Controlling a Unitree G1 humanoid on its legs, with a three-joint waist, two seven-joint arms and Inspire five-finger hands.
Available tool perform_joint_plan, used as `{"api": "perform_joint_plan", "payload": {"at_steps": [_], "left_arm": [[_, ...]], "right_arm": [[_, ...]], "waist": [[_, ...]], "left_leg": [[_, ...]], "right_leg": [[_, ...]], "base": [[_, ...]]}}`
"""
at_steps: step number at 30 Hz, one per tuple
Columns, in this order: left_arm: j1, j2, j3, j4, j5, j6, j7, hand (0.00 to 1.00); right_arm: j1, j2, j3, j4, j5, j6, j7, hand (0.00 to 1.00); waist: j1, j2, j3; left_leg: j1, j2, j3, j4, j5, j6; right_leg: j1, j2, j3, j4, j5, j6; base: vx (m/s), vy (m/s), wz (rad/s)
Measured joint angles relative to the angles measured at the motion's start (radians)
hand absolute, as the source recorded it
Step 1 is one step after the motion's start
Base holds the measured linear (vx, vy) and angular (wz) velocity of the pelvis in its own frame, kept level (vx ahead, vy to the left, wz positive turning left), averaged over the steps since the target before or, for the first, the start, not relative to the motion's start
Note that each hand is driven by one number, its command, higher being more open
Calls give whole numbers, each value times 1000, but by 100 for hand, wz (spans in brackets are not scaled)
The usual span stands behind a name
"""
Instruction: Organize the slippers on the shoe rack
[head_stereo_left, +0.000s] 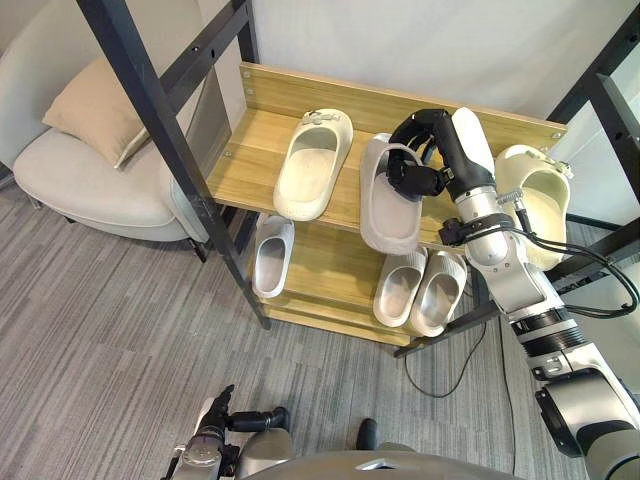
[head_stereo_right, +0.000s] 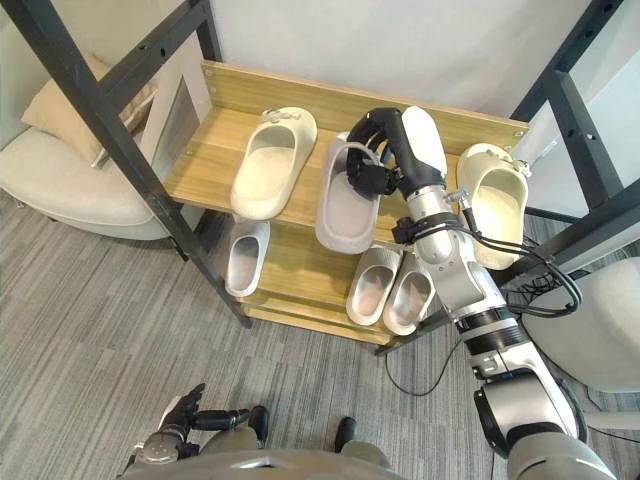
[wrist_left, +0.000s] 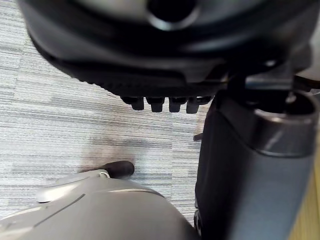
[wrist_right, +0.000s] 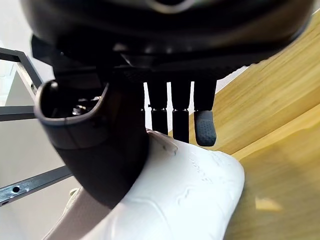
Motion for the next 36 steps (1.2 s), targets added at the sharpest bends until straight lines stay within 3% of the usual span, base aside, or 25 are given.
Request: {"api": "perform_joint_plan", "payload": {"at_steps": [4,13,17,21,24,29,36], "left_arm": [[-1,0,0,-1,0,2,0,100],[-4,-2,0,0,2,23,-11,100],[-4,-7,-3,2,2,27,-16,100],[-5,-13,-18,2,3,29,-16,100],[-5,-15,-30,4,3,31,-16,100],[-3,-13,-59,11,3,31,-16,100],[-5,-13,-69,18,24,11,-19,100]], "right_arm": [[24,0,-1,-54,-1,8,17,0],[144,51,-74,-450,-2,6,24,0],[169,89,-103,-598,0,-32,-11,0],[186,128,-29,-684,60,-98,-9,0],[193,135,48,-689,117,-114,11,0],[243,144,256,-675,258,-121,132,0],[343,166,384,-461,311,-106,225,0]], "waist": [[-6,0,1],[-30,13,5],[-36,25,-2],[-40,45,-14],[-40,53,-21],[-35,64,-42],[-14,68,-39]], "left_leg": [[8,1,1,0,0,0],[33,6,25,-2,-6,-6],[35,6,27,1,-7,-7],[36,7,27,8,-7,-8],[36,8,27,11,-7,-8],[36,8,24,11,-5,-8],[10,1,-42,11,15,-9]], "right_leg": [[7,0,2,1,0,0],[9,-1,31,23,-1,0],[11,-1,32,24,-1,0],[14,-1,33,24,-2,-1],[15,-1,35,26,-2,-1],[17,-1,32,28,-3,-2],[10,-8,-32,64,-31,2]], "base": [[0,0,0],[-12,10,-8],[0,0,0],[0,0,0],[-10,0,-1],[0,0,1],[-10,-17,27]]}}
